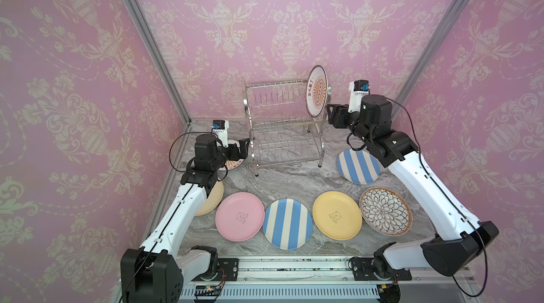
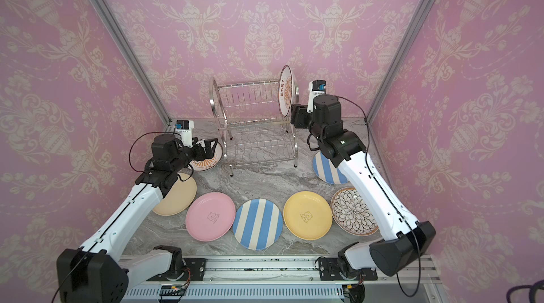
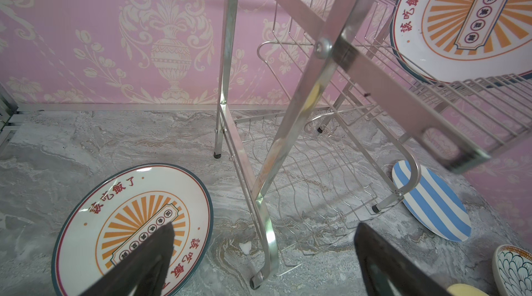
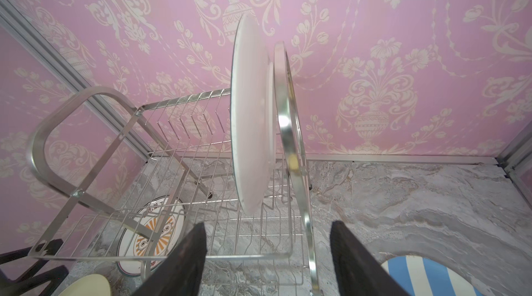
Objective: Load plates into a dish rack
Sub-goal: Pick up the plate from the dish rack.
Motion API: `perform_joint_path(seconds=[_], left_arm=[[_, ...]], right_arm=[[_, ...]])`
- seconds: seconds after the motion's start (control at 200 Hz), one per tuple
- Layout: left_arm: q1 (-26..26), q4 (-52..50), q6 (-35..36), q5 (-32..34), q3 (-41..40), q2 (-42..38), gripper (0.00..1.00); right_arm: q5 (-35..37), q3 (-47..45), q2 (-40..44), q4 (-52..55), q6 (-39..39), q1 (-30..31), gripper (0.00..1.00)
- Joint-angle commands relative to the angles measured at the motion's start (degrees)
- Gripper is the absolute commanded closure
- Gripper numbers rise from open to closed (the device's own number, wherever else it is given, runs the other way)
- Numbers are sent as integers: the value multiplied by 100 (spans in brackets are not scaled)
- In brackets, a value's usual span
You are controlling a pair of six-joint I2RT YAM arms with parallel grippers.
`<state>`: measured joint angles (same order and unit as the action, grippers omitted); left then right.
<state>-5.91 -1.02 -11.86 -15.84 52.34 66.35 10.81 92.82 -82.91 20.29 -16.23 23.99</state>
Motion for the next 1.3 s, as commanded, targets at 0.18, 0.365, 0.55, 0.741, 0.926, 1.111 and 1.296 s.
perform_joint_path(seconds=[0.18,0.365,0.55,0.741,0.926,1.111,1.296], left_arm=[[393,276,-220,-884,61,154,1],[566,353,-206,-970,50,311,1],[635,312,-98,-1135,300,566,1],[670,352,-106,-1290,440,794,1],[684,417,-156,-1360,487,880,1],[684,427,-110,-1334,422,810,1],[694,407,-61,-1378,440,836,1]], right_arm=[[1220,1594,-1426,394,736,369,33],[1678,2162,-1865,719,950,450,44],[2145,2825,-2287,1125,1168,624,59],[2536,3125,-2480,1459,1200,626,60],[2553,2907,-2302,1241,1145,598,53],[2242,2953,-2370,1265,909,589,58],[2013,3069,-2475,1168,805,615,75]])
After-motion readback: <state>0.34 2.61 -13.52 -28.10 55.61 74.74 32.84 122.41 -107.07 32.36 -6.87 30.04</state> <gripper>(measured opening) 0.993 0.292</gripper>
